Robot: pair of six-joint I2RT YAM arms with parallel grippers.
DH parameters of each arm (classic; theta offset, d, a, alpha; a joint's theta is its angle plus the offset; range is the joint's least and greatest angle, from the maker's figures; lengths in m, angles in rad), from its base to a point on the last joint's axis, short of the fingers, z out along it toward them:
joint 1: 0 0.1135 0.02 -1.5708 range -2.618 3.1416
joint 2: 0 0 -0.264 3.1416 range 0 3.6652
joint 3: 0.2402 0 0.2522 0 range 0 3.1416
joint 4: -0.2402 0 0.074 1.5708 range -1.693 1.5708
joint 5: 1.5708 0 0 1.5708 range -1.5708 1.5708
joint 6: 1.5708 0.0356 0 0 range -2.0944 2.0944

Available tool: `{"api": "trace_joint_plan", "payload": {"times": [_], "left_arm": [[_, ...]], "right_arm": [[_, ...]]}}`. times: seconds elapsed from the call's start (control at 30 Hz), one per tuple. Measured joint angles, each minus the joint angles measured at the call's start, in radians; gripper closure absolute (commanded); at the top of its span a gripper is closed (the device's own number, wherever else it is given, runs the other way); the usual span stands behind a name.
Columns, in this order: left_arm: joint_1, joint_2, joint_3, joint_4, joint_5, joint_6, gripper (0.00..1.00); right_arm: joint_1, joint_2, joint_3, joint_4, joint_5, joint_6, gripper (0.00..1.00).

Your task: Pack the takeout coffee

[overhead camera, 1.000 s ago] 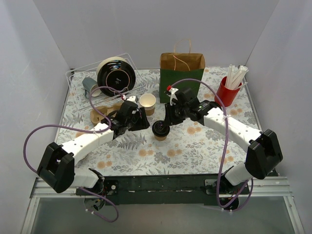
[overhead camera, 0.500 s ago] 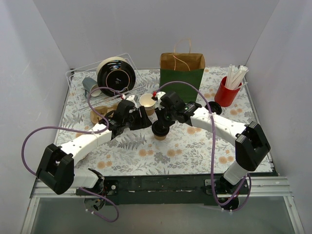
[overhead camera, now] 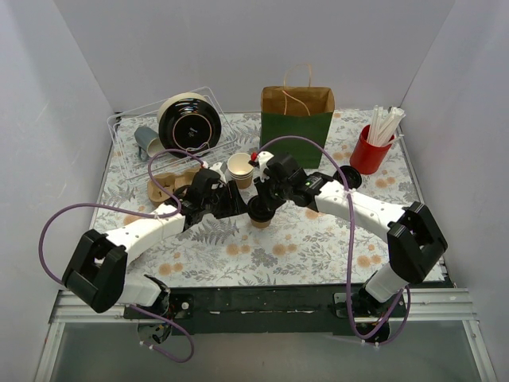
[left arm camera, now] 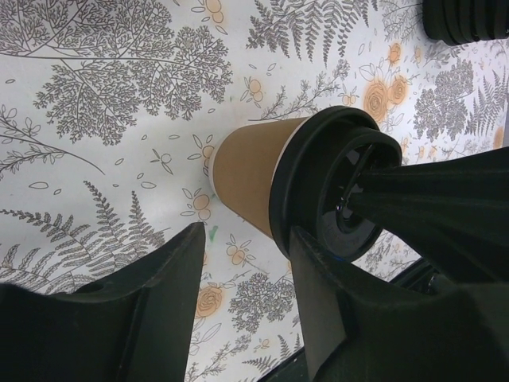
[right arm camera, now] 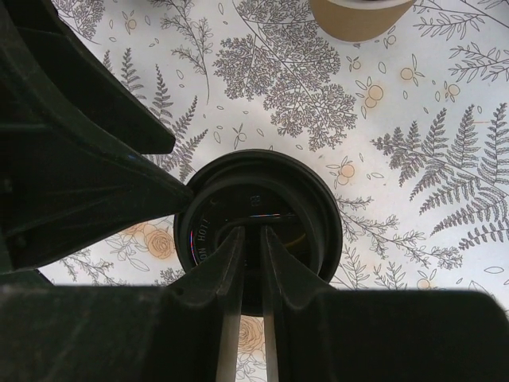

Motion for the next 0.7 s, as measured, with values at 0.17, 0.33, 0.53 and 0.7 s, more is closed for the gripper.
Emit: {"api": "trace_joint_plan", "payload": {"times": [0.17,0.33,0.53,0.7], "left_arm": [[0.002,0.01,-0.003,0.019,-0.003,-0.015,0.61],[0.002,0.011,-0.026,0.054,-0.007,-0.048,0.65],[0.002,0.008,-0.055,0.105,-0.005,-0.088,0.58],[0.003,-0.024,-0.066,0.072,-0.039,-0.103,0.49]], "right_arm": [[-0.004,-0.005,-0.021,0.033,-0.012,-0.008,0.79],[-0.006,-0.005,-0.038,0.067,-0.029,-0.008,0.79],[-0.011,-0.01,-0.058,0.104,-0.042,-0.008,0.8],[-0.017,-0.012,-0.066,0.119,-0.057,-0.01,0.8]]}}
